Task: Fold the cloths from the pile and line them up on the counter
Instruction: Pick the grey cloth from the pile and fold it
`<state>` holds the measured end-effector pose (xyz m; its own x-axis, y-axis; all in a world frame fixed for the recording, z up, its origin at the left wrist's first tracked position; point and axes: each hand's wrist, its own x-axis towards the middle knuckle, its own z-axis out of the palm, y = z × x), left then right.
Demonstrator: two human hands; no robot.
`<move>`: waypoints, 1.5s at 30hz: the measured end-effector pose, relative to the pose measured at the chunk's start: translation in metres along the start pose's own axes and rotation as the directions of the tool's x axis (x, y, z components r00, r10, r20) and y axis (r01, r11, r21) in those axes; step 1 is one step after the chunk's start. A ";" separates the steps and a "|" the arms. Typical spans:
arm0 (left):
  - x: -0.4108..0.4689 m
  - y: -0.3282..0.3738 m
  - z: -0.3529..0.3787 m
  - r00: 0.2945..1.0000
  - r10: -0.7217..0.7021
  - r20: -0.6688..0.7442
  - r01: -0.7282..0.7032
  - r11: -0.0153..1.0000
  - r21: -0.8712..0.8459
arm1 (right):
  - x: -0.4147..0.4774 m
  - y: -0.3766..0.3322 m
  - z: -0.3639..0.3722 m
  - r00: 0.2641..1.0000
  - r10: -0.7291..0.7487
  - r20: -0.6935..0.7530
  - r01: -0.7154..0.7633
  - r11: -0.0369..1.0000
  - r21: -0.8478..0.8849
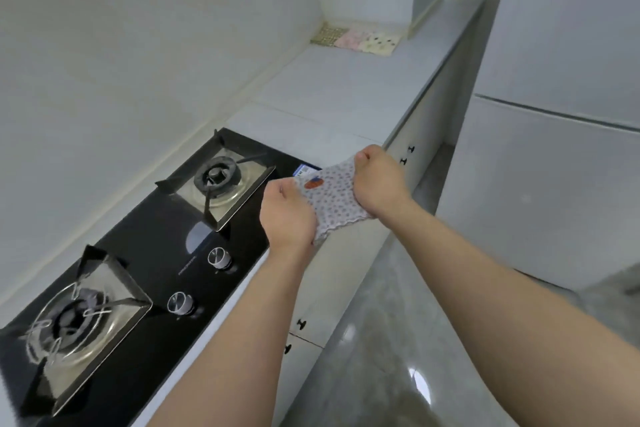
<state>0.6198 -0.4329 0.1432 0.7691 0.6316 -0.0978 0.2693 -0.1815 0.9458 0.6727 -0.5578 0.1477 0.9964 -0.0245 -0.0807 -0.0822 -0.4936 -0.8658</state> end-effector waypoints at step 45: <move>0.302 0.106 0.425 0.939 -0.344 0.016 0.339 0.930 0.140 | 0.518 0.077 -0.101 0.942 0.224 0.249 -0.086 0.880 -0.468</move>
<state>1.1273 -0.5817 0.0825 0.6385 0.6437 -0.4220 0.5923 -0.0608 0.8034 1.1847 -0.6964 0.0892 0.9158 0.0825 -0.3931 -0.1493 -0.8386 -0.5238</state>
